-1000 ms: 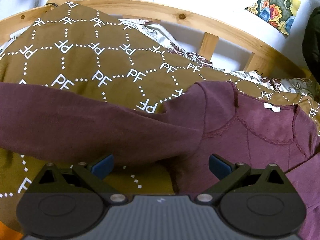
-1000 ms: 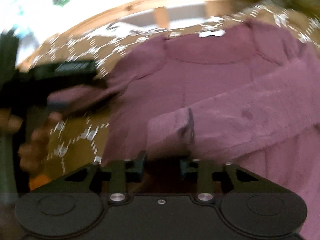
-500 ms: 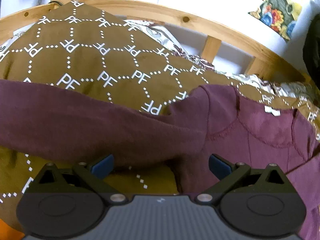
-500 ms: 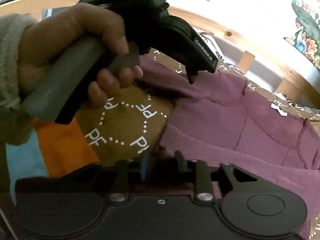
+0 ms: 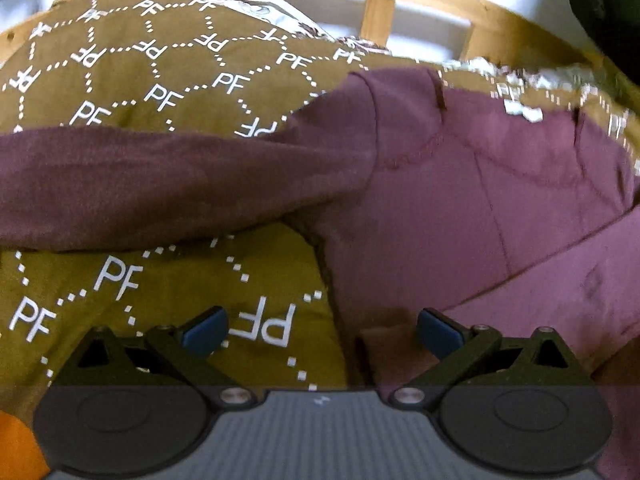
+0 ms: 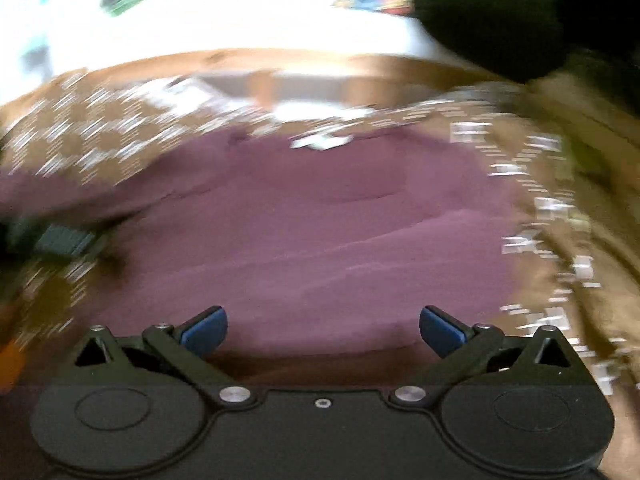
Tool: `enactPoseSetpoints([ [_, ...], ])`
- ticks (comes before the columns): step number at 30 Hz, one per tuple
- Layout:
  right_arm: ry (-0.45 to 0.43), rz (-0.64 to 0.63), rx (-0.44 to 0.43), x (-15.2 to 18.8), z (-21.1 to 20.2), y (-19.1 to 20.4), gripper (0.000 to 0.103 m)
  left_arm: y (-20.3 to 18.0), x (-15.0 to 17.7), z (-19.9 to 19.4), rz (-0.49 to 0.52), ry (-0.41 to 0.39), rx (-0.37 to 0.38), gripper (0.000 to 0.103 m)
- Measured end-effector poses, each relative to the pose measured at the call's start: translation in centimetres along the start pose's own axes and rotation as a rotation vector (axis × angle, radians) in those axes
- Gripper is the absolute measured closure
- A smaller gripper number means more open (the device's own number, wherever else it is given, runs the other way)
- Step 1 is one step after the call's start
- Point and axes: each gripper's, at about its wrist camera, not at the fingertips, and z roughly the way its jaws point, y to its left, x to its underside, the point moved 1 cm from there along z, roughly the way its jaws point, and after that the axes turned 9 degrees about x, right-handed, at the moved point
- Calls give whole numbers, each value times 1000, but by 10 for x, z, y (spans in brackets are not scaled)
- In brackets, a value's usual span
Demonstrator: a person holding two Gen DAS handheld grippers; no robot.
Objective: Fold small clothes
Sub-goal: 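Carry the held sleeve across the shirt body with the right gripper, then open, then grasp the other sleeve cuff with the left gripper and lift it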
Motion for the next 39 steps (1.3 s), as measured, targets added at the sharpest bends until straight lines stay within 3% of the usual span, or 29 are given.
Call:
enactPoseSetpoints([
  [4, -31, 93, 107, -16, 24, -43, 6, -8, 6, 3, 41, 11, -39, 0],
  [7, -5, 149, 113, -21, 47, -69, 23, -13, 9, 5, 62, 9, -68, 0],
  [10, 36, 211, 105, -22, 67, -83, 31, -16, 11, 6, 52, -8, -63, 0],
  [12, 42, 237, 97, -23, 77, -88, 51, -17, 13, 7, 39, -11, -62, 0],
  [13, 59, 243, 101, -22, 79, -88, 76, -18, 14, 7, 40, -13, -67, 0],
  [14, 76, 254, 92, -21, 84, -91, 86, -19, 14, 7, 45, -16, -71, 0],
  [16, 67, 272, 81, -21, 82, -92, 91, -20, 14, 6, 53, -16, -69, 0],
  [20, 18, 244, 144, -26, 72, -94, 98, -20, 15, 6, 56, -13, -56, 0],
  [24, 66, 240, 166, -18, 85, -97, 98, -23, 20, 10, 88, -25, -71, 0],
  [27, 56, 223, 173, -15, 85, -95, 98, -25, 22, 8, 101, -34, -75, 0],
  [30, 29, 201, 180, -19, 80, -91, 90, -23, 21, 4, 94, -33, -62, 0],
  [33, 9, 171, 178, -25, 79, -89, 69, -17, 17, -9, 64, -92, -54, 0],
  [35, -5, 162, 175, -28, 79, -87, 42, -10, 15, -26, 59, -174, -53, 0],
  [37, -4, 164, 176, -28, 82, -85, 33, 0, 12, -39, 55, -224, -82, 0],
  [39, -1, 189, 170, -27, 82, -83, 30, 15, 9, -52, 18, -265, -123, 0],
])
